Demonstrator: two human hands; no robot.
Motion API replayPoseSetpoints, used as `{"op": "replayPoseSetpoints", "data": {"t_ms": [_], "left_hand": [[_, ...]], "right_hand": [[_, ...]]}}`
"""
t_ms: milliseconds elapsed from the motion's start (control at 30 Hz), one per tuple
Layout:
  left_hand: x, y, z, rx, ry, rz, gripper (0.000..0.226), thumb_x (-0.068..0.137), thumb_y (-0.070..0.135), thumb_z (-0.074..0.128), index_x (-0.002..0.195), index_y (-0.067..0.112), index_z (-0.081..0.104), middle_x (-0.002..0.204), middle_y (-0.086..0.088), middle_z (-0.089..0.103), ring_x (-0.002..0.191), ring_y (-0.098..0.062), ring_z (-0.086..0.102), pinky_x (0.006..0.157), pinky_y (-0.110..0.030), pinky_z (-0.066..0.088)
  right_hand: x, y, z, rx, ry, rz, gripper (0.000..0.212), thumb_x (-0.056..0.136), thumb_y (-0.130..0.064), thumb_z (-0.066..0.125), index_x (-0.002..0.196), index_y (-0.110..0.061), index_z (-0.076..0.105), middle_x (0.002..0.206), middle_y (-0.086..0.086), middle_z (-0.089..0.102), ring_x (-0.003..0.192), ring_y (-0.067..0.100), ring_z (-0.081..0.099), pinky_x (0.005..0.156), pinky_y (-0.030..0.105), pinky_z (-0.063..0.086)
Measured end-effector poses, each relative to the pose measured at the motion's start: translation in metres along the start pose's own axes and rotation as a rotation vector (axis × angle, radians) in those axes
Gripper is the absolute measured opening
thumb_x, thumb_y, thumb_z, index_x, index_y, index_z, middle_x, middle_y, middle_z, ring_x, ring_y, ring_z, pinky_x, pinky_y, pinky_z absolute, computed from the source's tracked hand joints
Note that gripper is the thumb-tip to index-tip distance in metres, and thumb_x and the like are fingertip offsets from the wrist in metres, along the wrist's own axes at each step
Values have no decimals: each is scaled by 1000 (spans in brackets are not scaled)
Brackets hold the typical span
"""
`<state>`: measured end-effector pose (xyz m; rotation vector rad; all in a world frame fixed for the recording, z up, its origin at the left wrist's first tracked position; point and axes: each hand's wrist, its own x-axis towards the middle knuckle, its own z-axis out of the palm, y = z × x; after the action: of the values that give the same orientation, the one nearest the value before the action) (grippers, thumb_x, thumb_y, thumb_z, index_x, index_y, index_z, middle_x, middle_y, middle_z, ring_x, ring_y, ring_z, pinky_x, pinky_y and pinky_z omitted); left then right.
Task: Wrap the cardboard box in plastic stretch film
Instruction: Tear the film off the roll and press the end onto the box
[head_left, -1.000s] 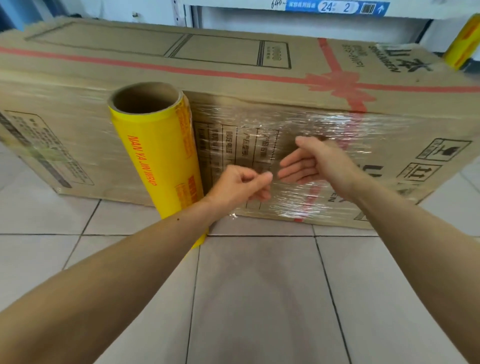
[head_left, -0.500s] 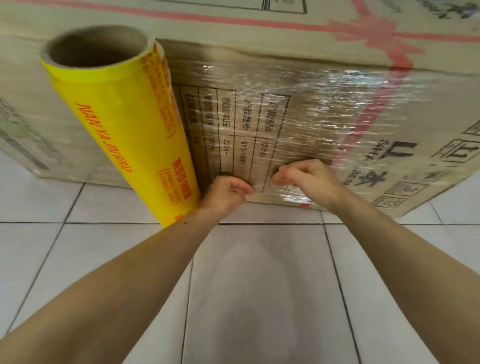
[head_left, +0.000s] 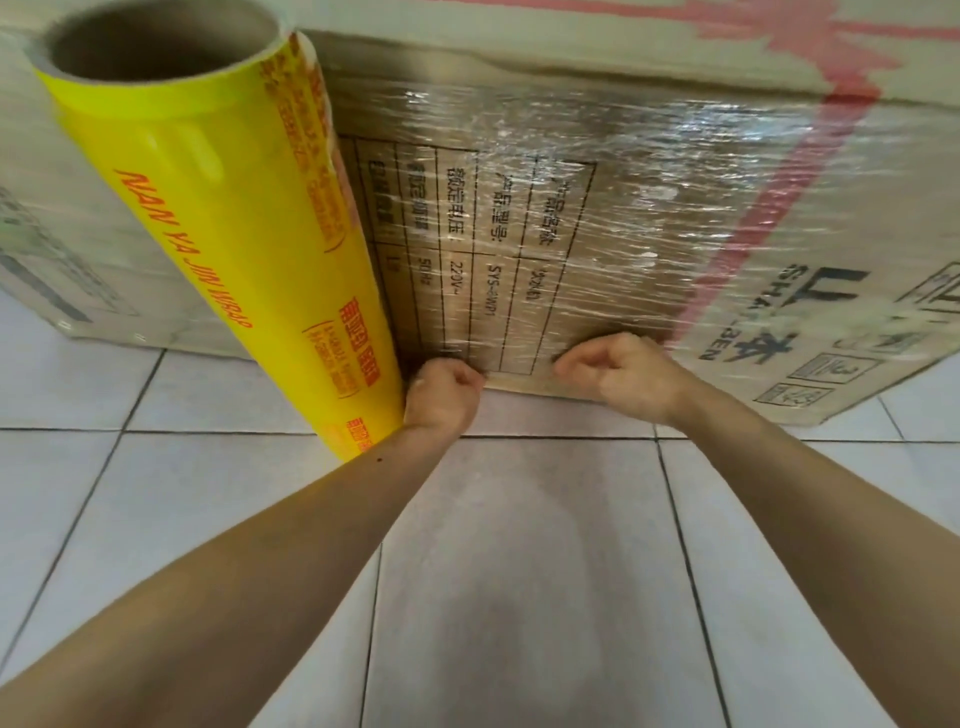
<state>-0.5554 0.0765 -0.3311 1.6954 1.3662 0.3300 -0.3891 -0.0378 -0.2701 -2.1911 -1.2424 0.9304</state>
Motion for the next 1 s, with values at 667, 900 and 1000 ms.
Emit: {"op": "replayPoseSetpoints", "data": {"t_ms": [667,900,1000], "left_hand": [[-16,65,-15,-76,-398,277,39,87,-18,49,106,6,75,102,-5,72,102,-17,66,94,-27,52],[-28,88,-37,-135,-469,433,15,85,9,77,99,13,76,88,6,73,85,-5,68,86,-19,53],[-28,99,-43,-274,-355,393,31,89,35,74,90,4,77,91,-10,77,94,-26,73,99,-40,54]], "right_hand": [[-43,-64,-68,103,106,-142,18,86,-26,74,104,-27,76,97,-8,78,102,18,71,85,33,57],[-64,-97,-97,315,233,-286,20,92,-19,67,108,-8,73,96,4,79,91,17,76,88,34,59],[-66,-105,-93,315,271,-272,21,92,-23,68,103,-7,74,93,5,79,88,17,76,95,48,56]]}}
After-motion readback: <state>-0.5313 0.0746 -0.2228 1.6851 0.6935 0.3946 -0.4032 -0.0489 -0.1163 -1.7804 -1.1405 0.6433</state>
